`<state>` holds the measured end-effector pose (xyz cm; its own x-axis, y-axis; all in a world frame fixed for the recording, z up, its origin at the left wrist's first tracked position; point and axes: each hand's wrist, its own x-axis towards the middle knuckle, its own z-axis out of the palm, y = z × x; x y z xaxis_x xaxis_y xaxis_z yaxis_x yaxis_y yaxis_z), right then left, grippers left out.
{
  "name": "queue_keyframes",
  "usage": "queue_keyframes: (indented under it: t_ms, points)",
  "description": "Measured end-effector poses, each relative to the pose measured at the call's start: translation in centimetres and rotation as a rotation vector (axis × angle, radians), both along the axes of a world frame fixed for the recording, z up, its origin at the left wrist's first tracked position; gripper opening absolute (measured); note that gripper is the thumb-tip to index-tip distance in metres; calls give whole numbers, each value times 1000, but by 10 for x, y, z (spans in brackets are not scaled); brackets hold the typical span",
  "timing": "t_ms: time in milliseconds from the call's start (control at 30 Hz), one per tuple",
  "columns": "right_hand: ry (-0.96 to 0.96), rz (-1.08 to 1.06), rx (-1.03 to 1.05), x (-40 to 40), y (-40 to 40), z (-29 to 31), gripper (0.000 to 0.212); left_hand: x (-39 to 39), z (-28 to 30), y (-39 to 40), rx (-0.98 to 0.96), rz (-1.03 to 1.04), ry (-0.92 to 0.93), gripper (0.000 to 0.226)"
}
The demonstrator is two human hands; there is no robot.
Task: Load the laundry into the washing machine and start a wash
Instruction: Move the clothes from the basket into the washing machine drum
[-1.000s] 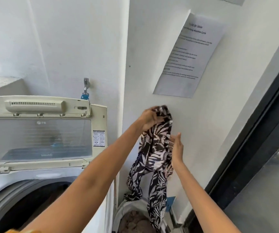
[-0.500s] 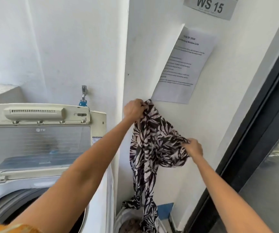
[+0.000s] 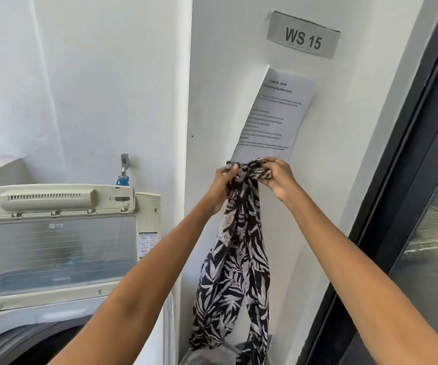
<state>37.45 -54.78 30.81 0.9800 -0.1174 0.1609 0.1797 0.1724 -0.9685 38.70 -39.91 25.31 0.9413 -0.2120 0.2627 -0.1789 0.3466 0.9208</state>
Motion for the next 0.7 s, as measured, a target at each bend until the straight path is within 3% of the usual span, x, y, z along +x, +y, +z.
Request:
queue_keyframes:
  t_ms: [67,133,200,233,300,367,467,600,700]
  points:
    - [-42,66,-11,-3,15,8,23,-4,2,-12,65,1,-102,49]
    - [-78,151,-49,-7,17,11,20,-5,3,-17,92,175,-133,50]
    - [-128,154,-213,-9,7,4,15,-1,3,-15,2,354,-106,44]
    - [-152,101,-340,-10,0,-5,25,0,4,-13,-48,395,-84,41]
    - [-134,26,-584,-11,-14,-35,67,1,12,-10,-135,407,-40,38]
    - [10,134,-768,-15,-19,-80,105,2,24,-10,-218,373,-16,37]
    - [202,251,-889,-18,-11,-146,129,0,45,-9,-455,270,40,40]
    - [262,302,-804,-17,15,-185,118,-3,62,10,-695,229,97,42]
    - [133,296,-671,-7,39,-185,75,-4,66,31,-695,279,65,37]
